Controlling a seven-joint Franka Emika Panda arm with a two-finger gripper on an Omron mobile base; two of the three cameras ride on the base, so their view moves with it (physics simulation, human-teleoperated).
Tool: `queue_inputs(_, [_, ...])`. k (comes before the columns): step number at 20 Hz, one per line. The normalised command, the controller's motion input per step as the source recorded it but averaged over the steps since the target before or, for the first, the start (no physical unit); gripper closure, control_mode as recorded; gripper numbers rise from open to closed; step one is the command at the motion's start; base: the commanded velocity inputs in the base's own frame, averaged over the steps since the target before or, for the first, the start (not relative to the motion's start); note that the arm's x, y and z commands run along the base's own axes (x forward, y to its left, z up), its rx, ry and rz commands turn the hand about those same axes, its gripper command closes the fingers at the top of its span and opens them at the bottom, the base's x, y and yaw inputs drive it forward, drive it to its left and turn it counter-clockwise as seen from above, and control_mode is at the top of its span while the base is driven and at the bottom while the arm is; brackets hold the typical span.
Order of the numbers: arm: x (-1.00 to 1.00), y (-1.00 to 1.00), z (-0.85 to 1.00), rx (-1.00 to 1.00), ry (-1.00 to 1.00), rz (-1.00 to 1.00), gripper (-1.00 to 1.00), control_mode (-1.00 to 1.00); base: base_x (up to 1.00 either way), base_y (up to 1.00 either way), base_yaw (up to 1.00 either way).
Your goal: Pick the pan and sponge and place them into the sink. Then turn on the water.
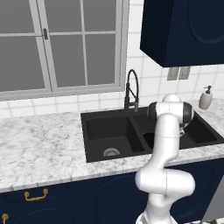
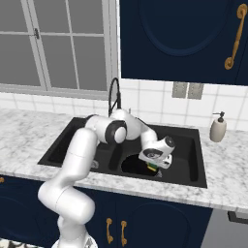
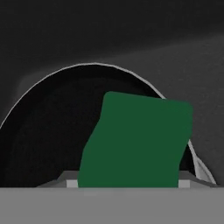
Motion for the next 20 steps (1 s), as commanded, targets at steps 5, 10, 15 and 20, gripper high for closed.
queue_inputs(5, [0.11, -0.11, -0.47, 0.0, 0.02, 0.0, 1.0, -1.0, 0.0, 0.0, 0.0])
queue_inputs(10, [0.05, 0.0, -0.21, -0.01, 0.0, 0.0, -1.0, -1.0, 0.0, 0.0, 0.0])
queue_inputs(15, [0.0, 0.06, 0.2, 0.0, 0.0, 0.0, -1.0, -1.0, 0.0, 0.0, 0.0])
queue_inputs(20, [0.0, 0.16, 0.27, 0.0, 0.0, 0.0, -1.0, -1.0, 0.0, 0.0, 0.0])
